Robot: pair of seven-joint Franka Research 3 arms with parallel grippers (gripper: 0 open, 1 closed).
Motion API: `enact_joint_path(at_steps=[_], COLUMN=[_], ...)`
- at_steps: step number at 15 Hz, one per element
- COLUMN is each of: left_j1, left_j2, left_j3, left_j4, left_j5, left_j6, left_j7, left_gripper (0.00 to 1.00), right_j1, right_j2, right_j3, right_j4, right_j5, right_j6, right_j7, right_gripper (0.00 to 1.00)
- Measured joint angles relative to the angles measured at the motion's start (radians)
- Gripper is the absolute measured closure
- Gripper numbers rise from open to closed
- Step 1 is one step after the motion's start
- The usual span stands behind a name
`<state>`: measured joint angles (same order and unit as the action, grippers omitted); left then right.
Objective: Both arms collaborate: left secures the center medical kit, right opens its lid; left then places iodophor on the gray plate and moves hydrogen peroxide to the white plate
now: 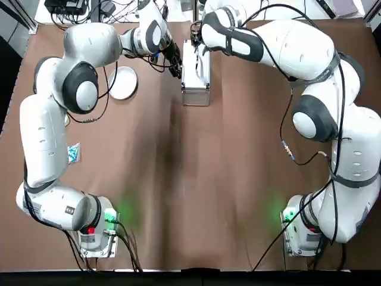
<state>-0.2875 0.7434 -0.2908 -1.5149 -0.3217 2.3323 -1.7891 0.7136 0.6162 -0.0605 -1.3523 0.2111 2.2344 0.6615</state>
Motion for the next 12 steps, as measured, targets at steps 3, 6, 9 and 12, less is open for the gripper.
enact_joint_path(at_steps=[3, 6, 9, 12], left_j1=[0.000, 0.001, 0.001, 0.001], left_j2=[0.002, 0.003, 0.004, 0.004], left_j3=[0.001, 0.002, 0.004, 0.004], left_j4=[-0.001, -0.001, -0.001, -0.001], left_j5=[0.000, 0.000, 0.000, 0.000], left_j6=[0.000, 0.000, 0.000, 0.000], left_j7=[-0.002, -0.004, -0.004, -0.005], left_gripper=[0.27, 0.56, 0.70, 0.70], right_j1=[0.002, 0.006, 0.007, 0.010], right_j2=[0.003, 0.011, 0.016, 0.018], right_j3=[0.000, 0.000, 0.000, 0.000], right_j4=[0.000, 0.000, 0.000, 0.000], right_j5=[0.000, 0.000, 0.000, 0.000], right_j6=[0.000, 0.000, 0.001, 0.001], right_j7=[0.000, 0.000, 0.000, 0.000], right_gripper=[0.55, 0.55, 0.57, 0.59])
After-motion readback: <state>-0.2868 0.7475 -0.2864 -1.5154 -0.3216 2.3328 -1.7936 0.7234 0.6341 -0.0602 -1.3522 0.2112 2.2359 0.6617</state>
